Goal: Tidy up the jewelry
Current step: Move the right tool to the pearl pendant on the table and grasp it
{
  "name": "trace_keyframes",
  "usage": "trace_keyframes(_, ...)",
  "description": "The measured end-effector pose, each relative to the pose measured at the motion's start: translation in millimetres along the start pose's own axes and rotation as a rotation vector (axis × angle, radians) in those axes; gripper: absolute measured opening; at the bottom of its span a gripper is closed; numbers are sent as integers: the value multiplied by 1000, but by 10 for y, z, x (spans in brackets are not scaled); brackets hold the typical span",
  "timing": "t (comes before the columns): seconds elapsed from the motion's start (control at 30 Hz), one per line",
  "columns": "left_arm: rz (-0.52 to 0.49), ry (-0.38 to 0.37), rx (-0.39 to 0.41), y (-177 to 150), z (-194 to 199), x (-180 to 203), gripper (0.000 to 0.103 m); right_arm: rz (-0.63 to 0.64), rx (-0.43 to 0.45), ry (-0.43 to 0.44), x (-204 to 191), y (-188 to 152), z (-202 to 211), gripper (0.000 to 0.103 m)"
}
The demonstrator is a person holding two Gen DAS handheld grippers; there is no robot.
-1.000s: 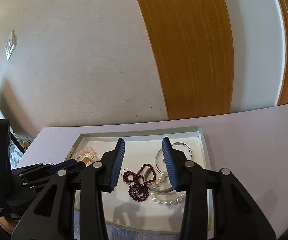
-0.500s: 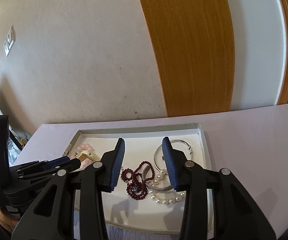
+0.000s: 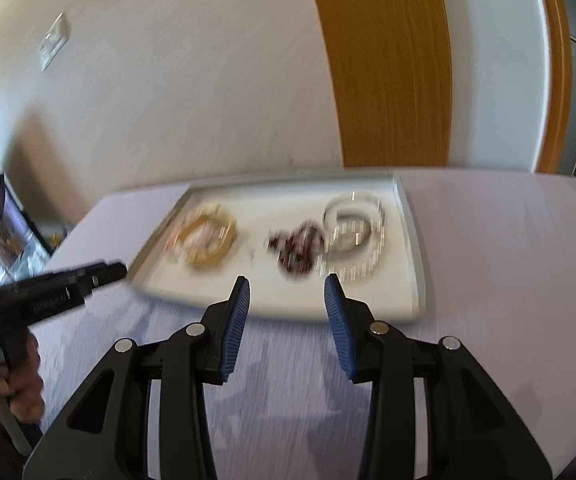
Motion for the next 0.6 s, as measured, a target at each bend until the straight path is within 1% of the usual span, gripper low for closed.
trace_keyframes(0.13, 9, -3, -10, -377, 244, -100, 36, 19, -40, 11, -210, -423, 248, 41)
trace_keyframes(0.33, 17, -11, -4, -812, 544, -194, 36, 47, -70, 25, -491, -957, 615, 41)
trace_keyframes(0.43, 26, -23, -7, -1020, 672, -243, 36, 68, -79, 39, -613, -1152, 759, 41)
trace_keyframes(0.6, 25, -39, -12, -1219, 775, -261, 36, 108, -108, 56, -823, -1434, 842, 38)
Point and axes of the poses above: each gripper's, at about its wrist camera, not at the fingertips, and z roughly against the way its jaws point, x to its right, y to its top, the point moved 4 cm from there along -z, roughly the way its jaws point, and after that the axes turned 12 degrees about z, right-handed, at the moved point
